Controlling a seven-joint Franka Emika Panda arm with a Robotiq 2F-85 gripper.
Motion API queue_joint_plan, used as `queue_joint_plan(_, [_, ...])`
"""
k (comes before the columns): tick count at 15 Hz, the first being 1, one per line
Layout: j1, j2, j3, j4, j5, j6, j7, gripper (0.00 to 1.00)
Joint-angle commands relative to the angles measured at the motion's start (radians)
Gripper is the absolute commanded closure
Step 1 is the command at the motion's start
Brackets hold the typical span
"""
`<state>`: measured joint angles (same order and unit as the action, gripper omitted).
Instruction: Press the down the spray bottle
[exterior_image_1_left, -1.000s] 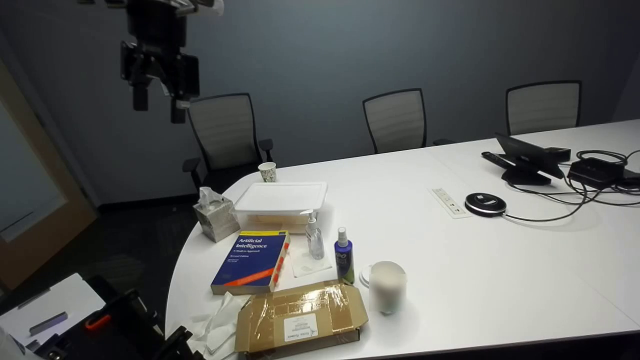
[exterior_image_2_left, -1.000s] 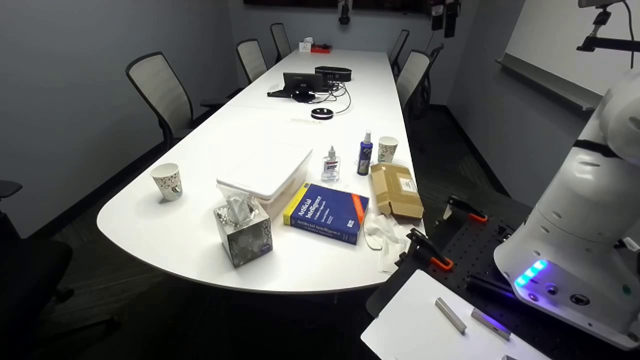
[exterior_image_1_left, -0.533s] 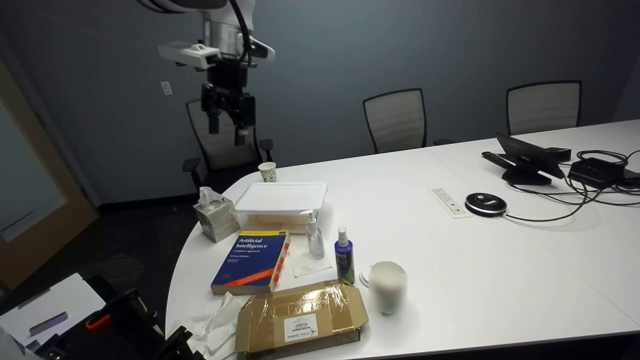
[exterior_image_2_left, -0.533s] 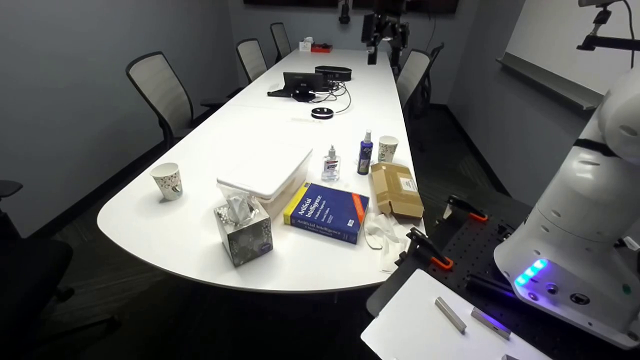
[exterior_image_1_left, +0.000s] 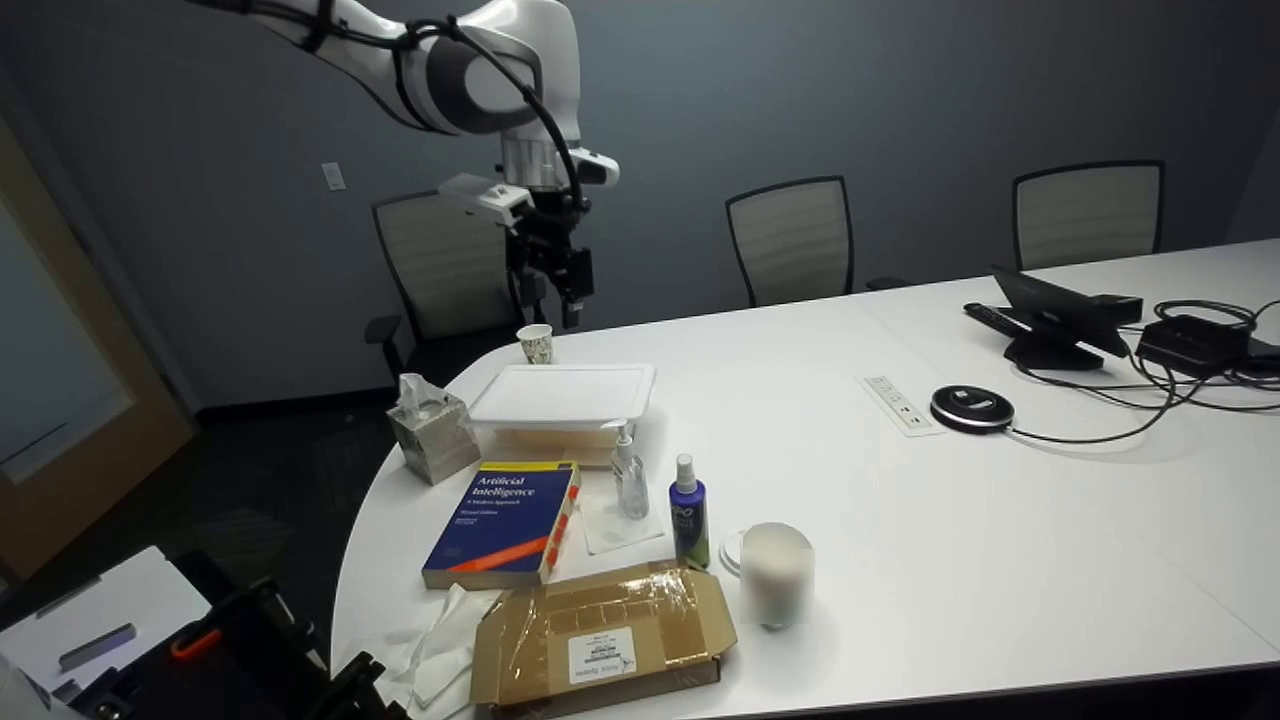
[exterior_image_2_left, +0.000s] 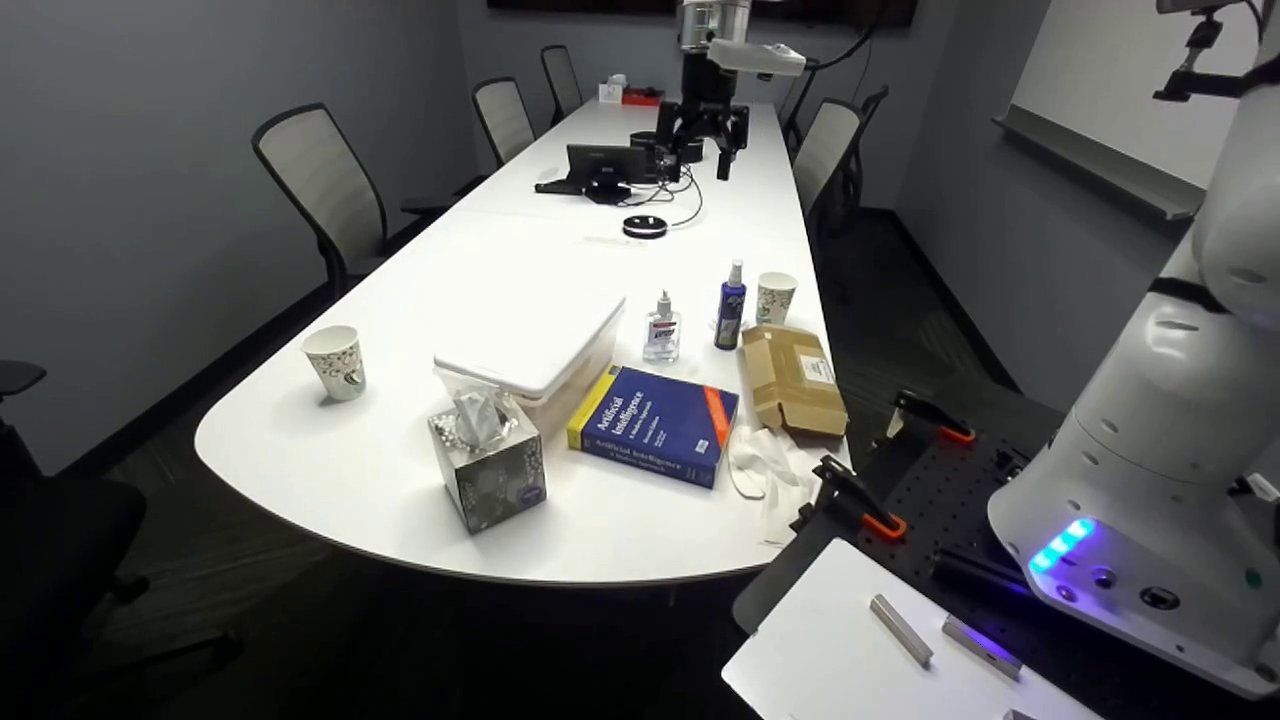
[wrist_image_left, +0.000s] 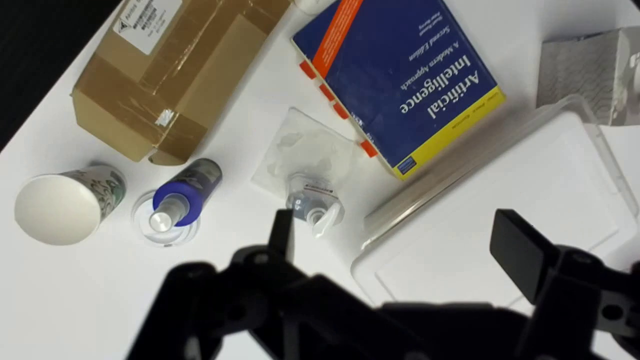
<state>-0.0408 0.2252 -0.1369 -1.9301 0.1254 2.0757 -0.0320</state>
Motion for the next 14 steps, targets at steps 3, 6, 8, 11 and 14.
queue_joint_plan(3, [-0.035, 0.176, 0.021, 0.131, 0.004, 0.09, 0.078, 0.0])
queue_joint_plan(6, [-0.045, 0.256, 0.022, 0.198, 0.005, 0.109, 0.108, 0.0])
queue_joint_plan(8, [-0.051, 0.305, 0.024, 0.239, 0.004, 0.11, 0.127, 0.0])
queue_joint_plan(11, [-0.055, 0.363, 0.029, 0.283, 0.006, 0.106, 0.156, 0.1])
queue_joint_plan(14, [-0.053, 0.405, 0.028, 0.307, 0.003, 0.108, 0.18, 0.42])
